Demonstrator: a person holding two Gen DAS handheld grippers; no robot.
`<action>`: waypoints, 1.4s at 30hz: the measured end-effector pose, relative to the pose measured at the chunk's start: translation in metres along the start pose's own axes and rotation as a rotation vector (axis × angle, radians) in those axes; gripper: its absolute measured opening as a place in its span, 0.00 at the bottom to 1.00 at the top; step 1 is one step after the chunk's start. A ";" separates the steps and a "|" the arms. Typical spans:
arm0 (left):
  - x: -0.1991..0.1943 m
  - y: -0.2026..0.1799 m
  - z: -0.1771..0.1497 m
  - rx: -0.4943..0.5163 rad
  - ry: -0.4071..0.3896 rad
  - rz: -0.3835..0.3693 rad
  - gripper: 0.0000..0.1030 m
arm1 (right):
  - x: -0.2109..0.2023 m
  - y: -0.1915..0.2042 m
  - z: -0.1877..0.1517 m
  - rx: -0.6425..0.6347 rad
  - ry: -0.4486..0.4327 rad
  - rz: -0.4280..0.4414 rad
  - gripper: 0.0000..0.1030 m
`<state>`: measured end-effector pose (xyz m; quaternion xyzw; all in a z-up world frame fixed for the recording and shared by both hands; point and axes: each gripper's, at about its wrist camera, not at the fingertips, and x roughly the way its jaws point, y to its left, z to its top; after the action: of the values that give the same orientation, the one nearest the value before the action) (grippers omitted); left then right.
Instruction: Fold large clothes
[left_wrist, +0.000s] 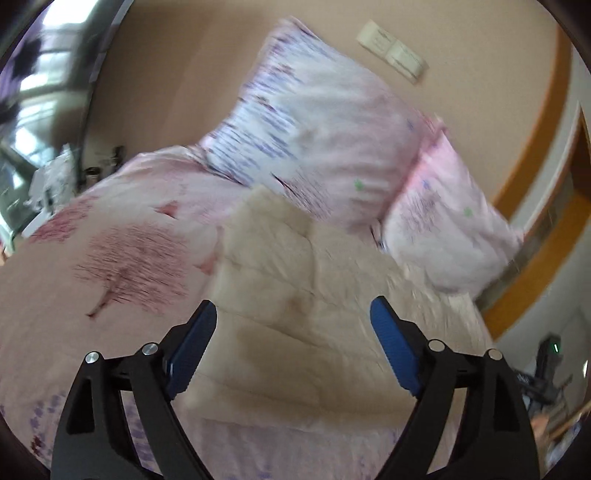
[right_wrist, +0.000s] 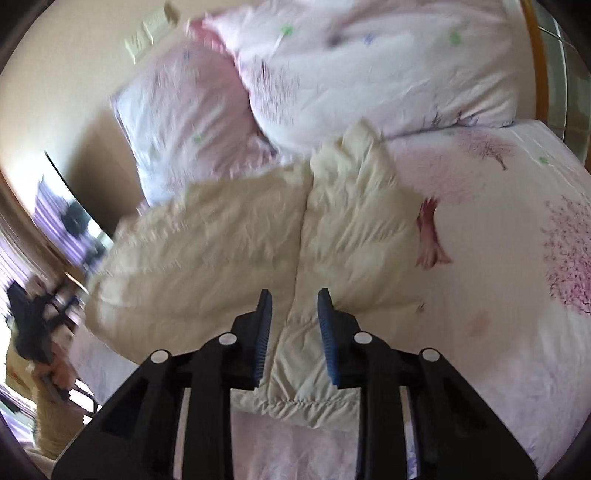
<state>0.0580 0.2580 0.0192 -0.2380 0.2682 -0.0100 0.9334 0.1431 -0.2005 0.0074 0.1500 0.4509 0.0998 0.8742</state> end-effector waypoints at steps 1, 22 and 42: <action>0.010 -0.004 -0.004 0.018 0.035 0.004 0.83 | 0.011 -0.004 -0.003 0.012 0.042 -0.018 0.19; -0.012 0.011 -0.053 -0.211 0.144 0.041 0.99 | 0.022 0.124 0.019 -0.225 -0.060 -0.017 0.49; 0.018 0.020 -0.055 -0.430 0.093 -0.005 0.99 | 0.073 0.167 0.016 -0.290 -0.075 -0.114 0.50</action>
<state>0.0436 0.2491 -0.0401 -0.4318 0.3062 0.0341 0.8477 0.1913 -0.0242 0.0193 0.0000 0.4068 0.1083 0.9071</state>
